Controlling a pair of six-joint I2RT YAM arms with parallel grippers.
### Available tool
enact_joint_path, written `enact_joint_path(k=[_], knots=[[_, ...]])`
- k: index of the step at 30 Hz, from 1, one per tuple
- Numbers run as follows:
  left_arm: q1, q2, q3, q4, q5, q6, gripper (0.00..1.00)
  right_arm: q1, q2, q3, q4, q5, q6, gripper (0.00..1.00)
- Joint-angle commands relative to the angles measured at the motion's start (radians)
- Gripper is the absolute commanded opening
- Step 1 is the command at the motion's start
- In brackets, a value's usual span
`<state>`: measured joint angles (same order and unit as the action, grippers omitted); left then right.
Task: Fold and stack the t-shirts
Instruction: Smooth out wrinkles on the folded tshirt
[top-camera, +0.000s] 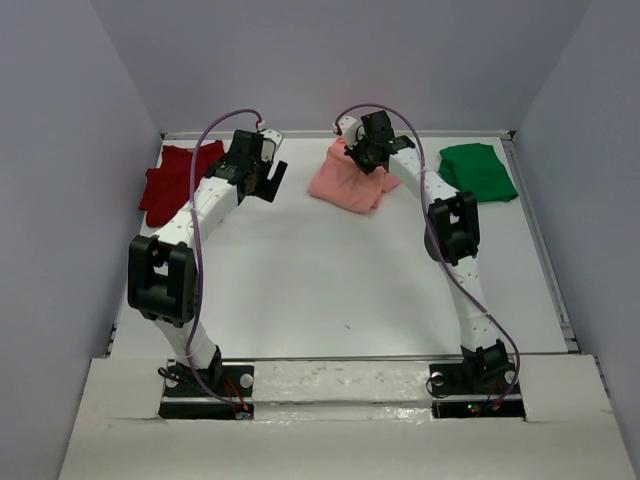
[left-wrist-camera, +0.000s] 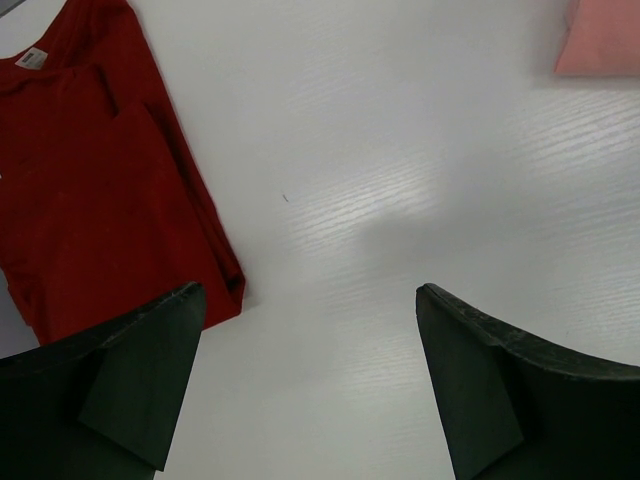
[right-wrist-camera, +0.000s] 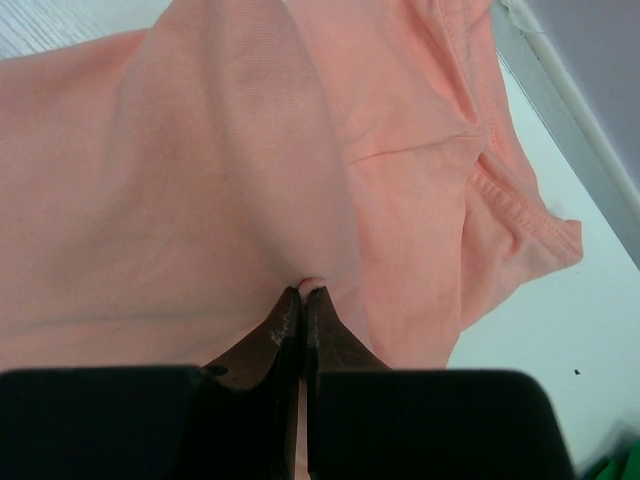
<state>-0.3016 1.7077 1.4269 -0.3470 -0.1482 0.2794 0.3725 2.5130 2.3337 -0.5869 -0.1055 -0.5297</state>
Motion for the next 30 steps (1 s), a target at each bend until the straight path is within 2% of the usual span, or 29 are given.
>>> enact_joint_path(k=[1,8,30], knots=[[-0.005,-0.03,-0.019,0.02,0.004,0.01,0.99,-0.007,-0.04,0.059,0.018,0.052,-0.033,0.0],[-0.005,-0.026,-0.016,0.019,0.007,0.012,0.99,-0.007,-0.075,0.039,0.051,0.136,-0.072,0.0],[-0.011,-0.02,-0.003,0.013,0.004,0.012,0.99,-0.007,-0.164,0.035,0.168,0.217,-0.135,0.0]])
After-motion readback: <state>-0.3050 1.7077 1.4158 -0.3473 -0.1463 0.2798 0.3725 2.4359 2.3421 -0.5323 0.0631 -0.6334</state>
